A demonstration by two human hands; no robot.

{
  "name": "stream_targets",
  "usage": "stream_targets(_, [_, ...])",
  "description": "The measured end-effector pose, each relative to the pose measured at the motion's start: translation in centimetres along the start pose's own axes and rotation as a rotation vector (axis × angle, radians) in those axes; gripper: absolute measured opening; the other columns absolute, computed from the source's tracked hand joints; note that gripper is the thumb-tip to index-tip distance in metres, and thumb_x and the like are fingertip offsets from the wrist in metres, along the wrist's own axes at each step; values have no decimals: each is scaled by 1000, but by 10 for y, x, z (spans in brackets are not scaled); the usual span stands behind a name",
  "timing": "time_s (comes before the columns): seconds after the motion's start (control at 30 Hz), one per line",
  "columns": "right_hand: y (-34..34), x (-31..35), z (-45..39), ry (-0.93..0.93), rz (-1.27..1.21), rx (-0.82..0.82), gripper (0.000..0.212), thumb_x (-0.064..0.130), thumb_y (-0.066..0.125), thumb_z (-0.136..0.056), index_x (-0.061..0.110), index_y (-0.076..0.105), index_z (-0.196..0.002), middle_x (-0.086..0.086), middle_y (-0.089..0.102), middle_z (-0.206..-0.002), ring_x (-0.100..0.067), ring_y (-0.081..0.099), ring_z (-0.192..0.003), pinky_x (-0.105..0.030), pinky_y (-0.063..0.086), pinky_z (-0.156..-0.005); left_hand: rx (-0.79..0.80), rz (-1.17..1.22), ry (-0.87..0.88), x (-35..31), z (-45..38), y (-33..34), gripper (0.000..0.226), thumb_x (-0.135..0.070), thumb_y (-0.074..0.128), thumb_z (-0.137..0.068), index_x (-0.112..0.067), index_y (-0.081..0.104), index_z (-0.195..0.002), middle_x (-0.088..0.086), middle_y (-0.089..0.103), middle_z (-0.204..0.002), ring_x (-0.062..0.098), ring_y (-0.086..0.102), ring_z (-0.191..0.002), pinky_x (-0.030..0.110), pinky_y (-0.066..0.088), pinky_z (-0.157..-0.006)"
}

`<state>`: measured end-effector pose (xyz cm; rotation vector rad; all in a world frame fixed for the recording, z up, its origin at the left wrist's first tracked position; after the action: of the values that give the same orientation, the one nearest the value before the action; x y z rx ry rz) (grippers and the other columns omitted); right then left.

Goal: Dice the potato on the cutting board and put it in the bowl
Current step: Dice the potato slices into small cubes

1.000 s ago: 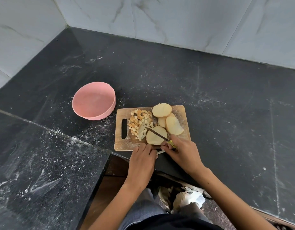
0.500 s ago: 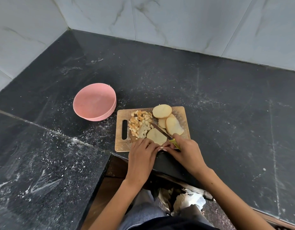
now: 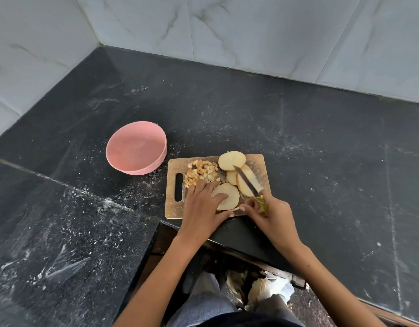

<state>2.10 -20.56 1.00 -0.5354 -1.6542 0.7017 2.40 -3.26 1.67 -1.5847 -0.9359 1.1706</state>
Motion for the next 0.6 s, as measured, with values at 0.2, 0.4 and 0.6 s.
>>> stream_targets(0.2, [-10, -2, 8, 135, -79, 47, 34, 50, 30, -95, 28, 43, -73, -1, 53, -55, -18, 50, -49, -43, 44, -53, 50, -37, 30, -5, -5, 0, 42, -46, 86, -60, -24, 77, -95, -1, 69, -116, 20, 52, -97, 31, 25, -78])
stream_targets(0.4, [-1, -3, 4, 224, 159, 227, 37, 40, 30, -101, 16, 42, -76, -5, 52, -61, -25, 51, -57, -40, 43, -58, 105, -41, 37, -9, -12, -2, 43, -44, 81, -68, -21, 74, -104, -2, 66, -119, 20, 53, -104, 31, 25, -84])
stream_targets(0.6, [0, 0, 3, 244, 187, 257, 36, 40, 31, -101, 20, 39, -73, -1, 50, -60, -19, 49, -56, -36, 40, -56, 98, -9, 57, -11, -17, -4, 54, -49, 69, -80, -22, 59, -125, -7, 50, -138, 14, 38, -124, 29, 25, -97])
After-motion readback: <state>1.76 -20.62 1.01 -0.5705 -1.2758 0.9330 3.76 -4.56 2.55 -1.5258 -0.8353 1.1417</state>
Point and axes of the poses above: each hand's wrist, its own z-axis away from the middle knuckle, its own y-axis out of the palm, x = y × z, the point moved 5 cm from there along -z, towards the middle knuckle
